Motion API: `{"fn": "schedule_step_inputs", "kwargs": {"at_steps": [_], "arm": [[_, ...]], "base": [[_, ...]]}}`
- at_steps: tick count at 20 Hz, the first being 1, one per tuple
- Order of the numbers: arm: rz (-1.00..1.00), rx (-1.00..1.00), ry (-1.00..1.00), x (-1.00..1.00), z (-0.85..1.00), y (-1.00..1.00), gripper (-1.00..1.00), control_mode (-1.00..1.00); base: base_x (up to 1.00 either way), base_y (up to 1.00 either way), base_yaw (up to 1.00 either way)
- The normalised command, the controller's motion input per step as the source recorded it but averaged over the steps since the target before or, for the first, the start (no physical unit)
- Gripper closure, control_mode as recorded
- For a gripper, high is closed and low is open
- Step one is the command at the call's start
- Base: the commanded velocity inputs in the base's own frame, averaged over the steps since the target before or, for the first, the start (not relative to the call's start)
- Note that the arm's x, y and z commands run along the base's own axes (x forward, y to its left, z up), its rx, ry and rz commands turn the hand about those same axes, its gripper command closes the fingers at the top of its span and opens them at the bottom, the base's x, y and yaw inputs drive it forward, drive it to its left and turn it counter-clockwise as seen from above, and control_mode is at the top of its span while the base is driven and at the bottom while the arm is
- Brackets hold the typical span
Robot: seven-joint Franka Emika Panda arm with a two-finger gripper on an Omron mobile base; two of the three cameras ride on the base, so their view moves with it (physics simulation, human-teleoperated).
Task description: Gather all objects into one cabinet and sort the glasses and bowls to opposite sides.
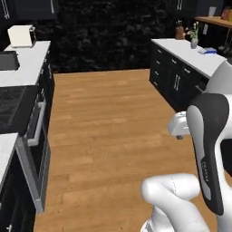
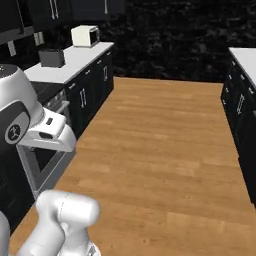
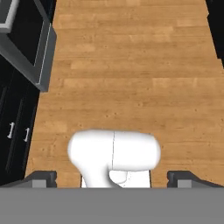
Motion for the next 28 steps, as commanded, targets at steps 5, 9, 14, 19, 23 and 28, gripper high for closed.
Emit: {"fn": "schedule_step_inputs", "kwargs": {"at_steps": [5,9,14,19,23,28], "arm": [[0.00,0.00,0.00,0.00,0.00,0.00,-1.00,1.00],[0.00,0.00,0.00,0.00,0.00,0.00,-1.00,1.00],[0.00,0.00,0.00,0.00,0.00,0.00,-1.00,1.00],[0.00,0.00,0.00,0.00,0.00,0.00,-1.00,1.00],[0.00,0.00,0.00,0.00,0.00,0.00,-1.00,1.00],[0.00,0.00,0.00,0.00,0.00,0.00,-1.00,1.00]], "base": [[1.00,-0.51,0.02],[1.00,-0.39,0.03],[1.00,-0.42,0.05],[1.00,-0.43,0.05],[1.00,-0.44,0.08],[1.00,-0.45,0.12]]}}
